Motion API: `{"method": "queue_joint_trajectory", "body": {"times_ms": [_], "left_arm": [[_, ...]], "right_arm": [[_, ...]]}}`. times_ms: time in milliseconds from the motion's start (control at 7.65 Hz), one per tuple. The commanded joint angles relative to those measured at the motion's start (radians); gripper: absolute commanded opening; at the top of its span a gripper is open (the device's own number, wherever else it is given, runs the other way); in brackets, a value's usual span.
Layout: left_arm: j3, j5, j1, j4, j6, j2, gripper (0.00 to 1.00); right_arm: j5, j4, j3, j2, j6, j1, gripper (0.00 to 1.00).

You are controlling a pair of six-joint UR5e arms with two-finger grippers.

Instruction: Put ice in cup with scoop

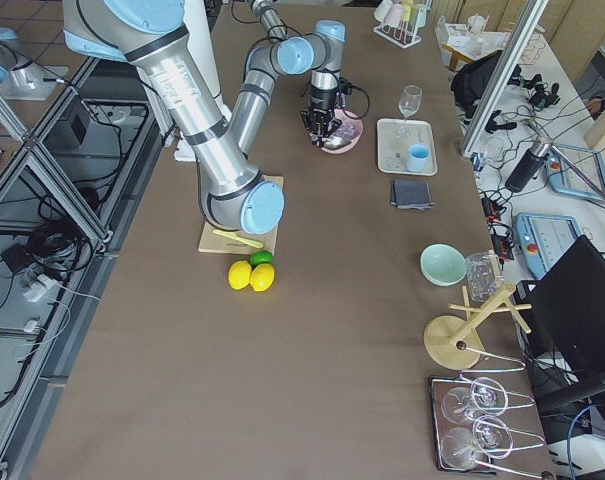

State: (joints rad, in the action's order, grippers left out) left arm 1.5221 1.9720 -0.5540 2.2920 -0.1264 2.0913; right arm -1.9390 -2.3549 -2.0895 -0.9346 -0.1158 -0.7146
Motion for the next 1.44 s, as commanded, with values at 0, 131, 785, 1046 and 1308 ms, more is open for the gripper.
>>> {"method": "queue_joint_trajectory", "body": {"times_ms": [0, 131, 785, 1046, 1308], "left_arm": [[-0.008, -0.047, -0.003, 0.000, 0.042, 0.010, 0.99], [-0.010, -0.051, -0.003, 0.000, 0.051, 0.010, 0.99], [-0.033, -0.056, -0.003, 0.003, 0.070, 0.027, 0.99], [-0.051, -0.056, -0.003, 0.004, 0.086, 0.044, 0.99], [-0.053, -0.056, -0.003, 0.004, 0.086, 0.044, 0.99]], "right_arm": [[0.038, -0.104, 0.032, 0.098, -0.053, 0.015, 0.00], [0.060, -0.109, 0.054, 0.115, -0.111, 0.015, 0.00], [0.130, -0.098, 0.189, 0.236, -0.234, 0.067, 0.00], [0.179, -0.098, 0.236, 0.237, -0.239, 0.105, 0.00], [0.201, -0.096, 0.302, 0.255, -0.239, 0.128, 0.00]]}}
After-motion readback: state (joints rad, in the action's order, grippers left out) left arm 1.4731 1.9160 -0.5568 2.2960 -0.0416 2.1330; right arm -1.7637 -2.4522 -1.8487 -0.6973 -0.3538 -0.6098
